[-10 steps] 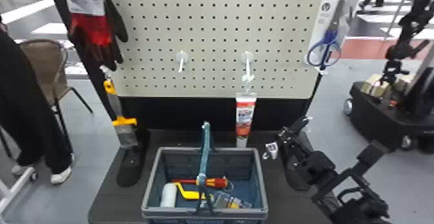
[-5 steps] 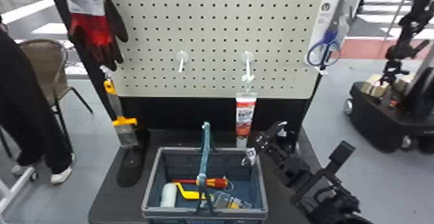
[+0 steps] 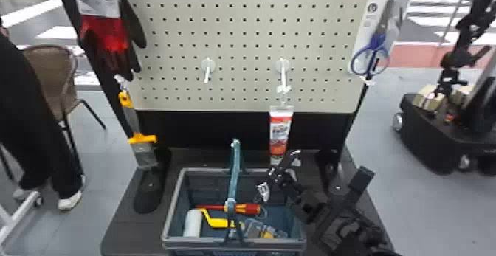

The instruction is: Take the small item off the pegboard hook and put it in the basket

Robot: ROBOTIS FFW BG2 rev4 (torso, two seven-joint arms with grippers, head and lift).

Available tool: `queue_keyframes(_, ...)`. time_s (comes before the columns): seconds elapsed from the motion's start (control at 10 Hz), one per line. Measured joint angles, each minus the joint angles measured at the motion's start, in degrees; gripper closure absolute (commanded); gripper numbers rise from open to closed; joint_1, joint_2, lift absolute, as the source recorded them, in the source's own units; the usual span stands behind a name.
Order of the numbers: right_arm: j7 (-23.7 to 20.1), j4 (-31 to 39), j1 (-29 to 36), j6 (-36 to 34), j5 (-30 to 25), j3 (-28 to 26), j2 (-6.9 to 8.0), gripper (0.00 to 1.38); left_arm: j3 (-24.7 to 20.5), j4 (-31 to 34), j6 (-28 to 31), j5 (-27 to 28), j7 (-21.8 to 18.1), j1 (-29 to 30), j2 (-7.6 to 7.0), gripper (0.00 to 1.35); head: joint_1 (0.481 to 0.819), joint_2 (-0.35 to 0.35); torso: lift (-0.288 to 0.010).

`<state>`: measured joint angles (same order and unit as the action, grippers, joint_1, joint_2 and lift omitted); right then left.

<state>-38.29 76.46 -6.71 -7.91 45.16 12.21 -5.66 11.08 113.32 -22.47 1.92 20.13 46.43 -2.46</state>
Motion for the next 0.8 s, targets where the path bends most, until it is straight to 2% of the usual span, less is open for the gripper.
queue_keyframes(0.1, -0.11, -0.44, -0.16, 0.00, 0.14, 0.77, -0.13, 1.18, 0.05, -0.15, -0.07, -0.05, 0.02, -0.01, 0.00, 0.47, 0.549, 0.000, -0.100)
queue_keyframes(0.3, -0.51, -0.73, -0.35, 0.28, -0.01, 1.13, -0.32, 0.46, 0.08, -0.36, -0.27, -0.15, -0.01, -0.01, 0.06, 0.47, 0.549, 0.000, -0.100)
queue_keyframes(0.4, -0.74, -0.75, -0.50, 0.57, -0.14, 1.14, -0.38, 0.20, 0.10, -0.43, -0.29, -0.16, -0.01, -0.01, 0.07, 0.47, 0.549, 0.000, -0.100)
queue_keyframes(0.5, -0.87, -0.75, -0.61, 0.80, -0.23, 1.15, -0.39, 0.07, 0.14, -0.48, -0.29, -0.16, -0.01, -0.01, 0.08, 0.47, 0.549, 0.000, -0.100)
queue_keyframes(0.8, -0.91, -0.46, -0.64, 0.97, -0.25, 1.11, -0.41, 0.13, 0.17, -0.58, -0.44, -0.14, 0.01, -0.01, 0.09, 0.47, 0.549, 0.000, -0.100)
